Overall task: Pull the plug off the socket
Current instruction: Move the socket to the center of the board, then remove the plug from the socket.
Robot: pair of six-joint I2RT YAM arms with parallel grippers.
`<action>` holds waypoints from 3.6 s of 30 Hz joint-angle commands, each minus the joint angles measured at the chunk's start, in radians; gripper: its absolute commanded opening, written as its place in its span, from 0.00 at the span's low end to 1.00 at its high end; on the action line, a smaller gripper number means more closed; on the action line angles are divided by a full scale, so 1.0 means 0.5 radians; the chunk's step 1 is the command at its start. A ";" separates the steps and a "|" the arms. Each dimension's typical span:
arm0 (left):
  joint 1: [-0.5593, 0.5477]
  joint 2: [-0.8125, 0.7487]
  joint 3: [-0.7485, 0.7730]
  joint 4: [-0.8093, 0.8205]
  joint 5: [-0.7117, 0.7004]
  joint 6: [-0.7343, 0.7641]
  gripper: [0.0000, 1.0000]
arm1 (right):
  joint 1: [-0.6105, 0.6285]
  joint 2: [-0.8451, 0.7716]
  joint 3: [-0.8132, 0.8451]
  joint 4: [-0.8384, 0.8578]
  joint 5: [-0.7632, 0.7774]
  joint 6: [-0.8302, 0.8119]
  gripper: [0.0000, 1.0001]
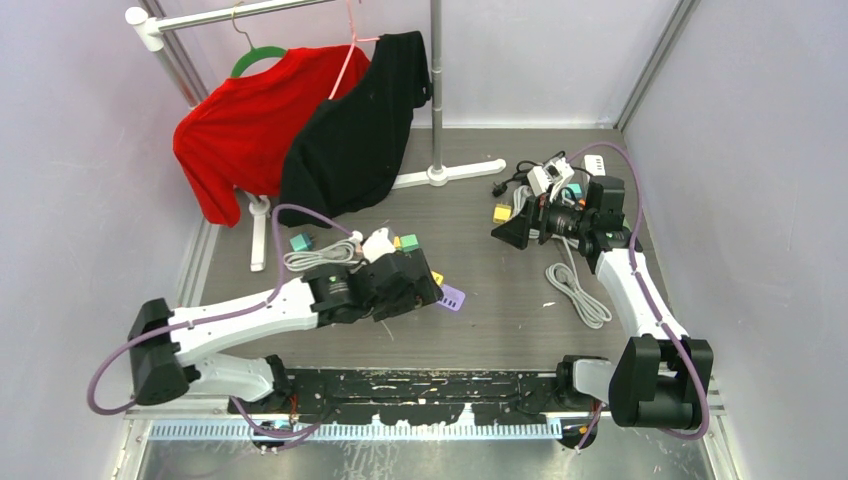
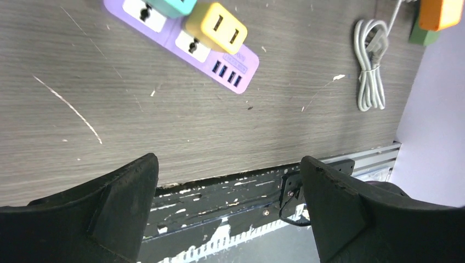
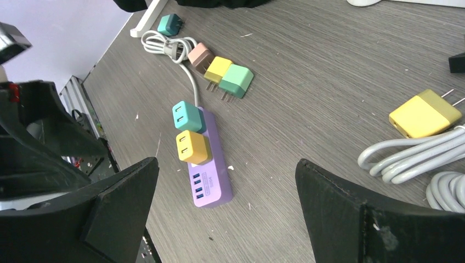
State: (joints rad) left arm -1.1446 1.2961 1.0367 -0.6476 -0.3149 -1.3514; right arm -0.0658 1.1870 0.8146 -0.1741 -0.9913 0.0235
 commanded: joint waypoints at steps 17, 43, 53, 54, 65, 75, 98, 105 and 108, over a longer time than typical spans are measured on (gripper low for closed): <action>0.004 -0.125 -0.175 0.402 -0.074 1.327 0.99 | 0.019 -0.027 0.009 0.011 -0.216 -0.127 1.00; 0.459 -0.905 -1.022 1.226 0.490 1.618 1.00 | 1.063 0.156 0.090 -0.456 0.603 -0.875 1.00; 0.458 -1.301 -1.377 1.363 0.423 1.515 1.00 | 1.370 0.253 0.112 -0.414 0.833 -0.863 1.00; 0.458 -1.303 -1.385 1.363 0.424 1.515 1.00 | 1.405 0.260 0.103 -0.374 0.889 -0.843 1.00; 0.458 -1.118 -1.396 1.451 0.463 1.549 0.99 | 1.681 0.463 0.075 0.067 1.514 -0.700 0.89; 0.457 -1.157 -1.485 1.585 0.551 1.816 0.97 | 1.690 0.502 0.097 0.028 1.542 -0.818 0.34; 0.192 -0.672 -1.529 2.463 0.917 2.637 0.88 | 1.190 0.323 0.046 -1.248 0.444 -2.668 0.11; 0.147 -0.186 -1.405 2.832 0.880 2.715 0.81 | 1.190 0.326 0.004 -1.247 0.388 -2.766 0.21; 0.144 -0.011 -1.343 2.914 0.901 2.710 0.74 | 1.190 0.331 -0.010 -1.213 0.389 -2.729 0.25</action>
State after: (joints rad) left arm -1.0687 1.2182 0.3054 0.6292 0.1402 -0.0319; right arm 0.5270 1.3529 0.8230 -0.7486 -0.7284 -1.3125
